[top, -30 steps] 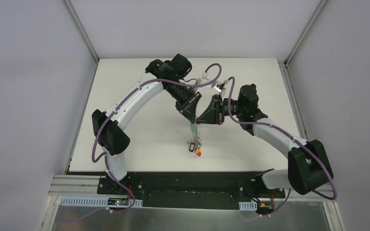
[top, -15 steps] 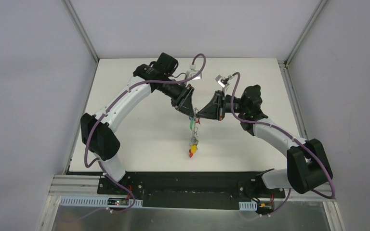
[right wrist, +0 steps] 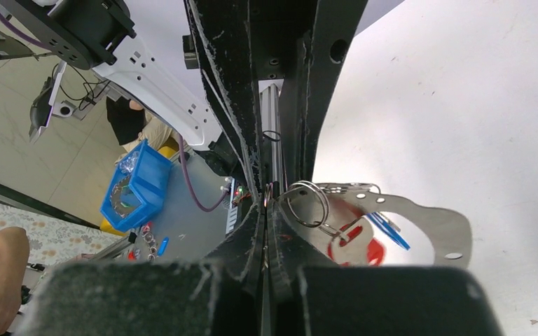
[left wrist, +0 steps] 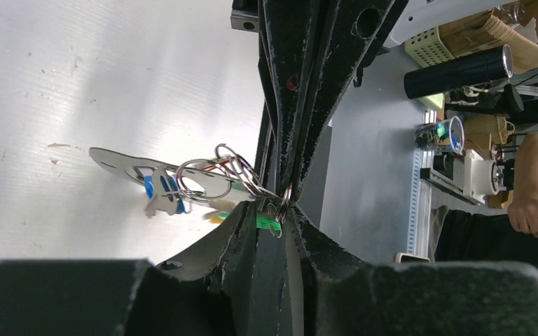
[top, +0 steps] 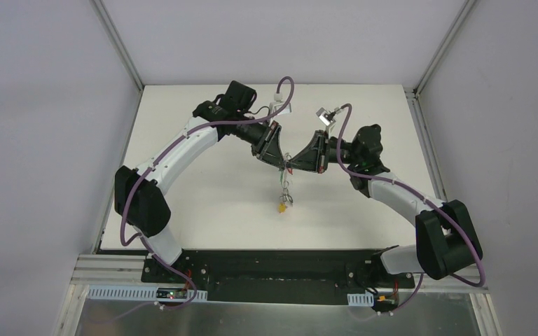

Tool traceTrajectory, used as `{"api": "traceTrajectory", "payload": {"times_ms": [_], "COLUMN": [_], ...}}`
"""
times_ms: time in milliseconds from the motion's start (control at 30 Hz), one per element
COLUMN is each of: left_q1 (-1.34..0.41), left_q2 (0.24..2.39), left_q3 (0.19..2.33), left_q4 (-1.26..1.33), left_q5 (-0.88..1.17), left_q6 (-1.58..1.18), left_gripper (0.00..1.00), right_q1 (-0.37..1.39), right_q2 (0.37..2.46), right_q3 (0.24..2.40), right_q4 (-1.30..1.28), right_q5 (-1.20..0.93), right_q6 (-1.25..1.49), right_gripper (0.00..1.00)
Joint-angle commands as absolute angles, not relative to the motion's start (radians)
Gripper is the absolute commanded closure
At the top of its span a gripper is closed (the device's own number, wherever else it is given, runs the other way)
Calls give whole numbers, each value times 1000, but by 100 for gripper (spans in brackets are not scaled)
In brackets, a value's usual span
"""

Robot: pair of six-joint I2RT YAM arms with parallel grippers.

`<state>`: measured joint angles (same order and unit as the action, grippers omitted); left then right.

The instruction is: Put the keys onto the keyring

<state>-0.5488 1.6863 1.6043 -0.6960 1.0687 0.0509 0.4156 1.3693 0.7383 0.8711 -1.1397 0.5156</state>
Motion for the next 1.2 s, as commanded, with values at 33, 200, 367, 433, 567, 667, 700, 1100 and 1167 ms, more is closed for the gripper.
{"api": "traceTrajectory", "payload": {"times_ms": [33, 200, 367, 433, 567, 667, 700, 1100, 1167], "left_q1": [-547, -547, -550, -559, -601, -625, -631, -657, -657], "left_q2": [1640, 1638, 1640, 1650, 1716, 1757, 1761, 1810, 1809], "left_q3": [1596, 1579, 1607, 1654, 1798, 1874, 1879, 1932, 1933], "left_q4": [-650, -625, -669, -768, -1030, -1164, -1170, -1203, -1200], "left_q5": [1110, 1118, 1071, 1020, 955, 933, 928, 919, 920], "left_q6": [29, 4, 9, 67, 207, 264, 265, 286, 284], "left_gripper": [81, 92, 100, 100, 100, 100, 100, 100, 100], "right_q1": [408, 405, 401, 397, 391, 394, 395, 439, 445], "right_q2": [1360, 1361, 1356, 1350, 1341, 1343, 1345, 1347, 1347], "right_q3": [749, 747, 752, 761, 772, 776, 776, 776, 775], "right_q4": [959, 959, 922, 878, 855, 854, 854, 861, 859], "right_q5": [-1138, -1137, -1143, -1152, -1170, -1188, -1196, -1284, -1288], "right_q6": [533, 530, 482, 445, 420, 419, 419, 403, 398], "right_gripper": [100, 100, 99, 92, 76, 72, 72, 70, 70]}}
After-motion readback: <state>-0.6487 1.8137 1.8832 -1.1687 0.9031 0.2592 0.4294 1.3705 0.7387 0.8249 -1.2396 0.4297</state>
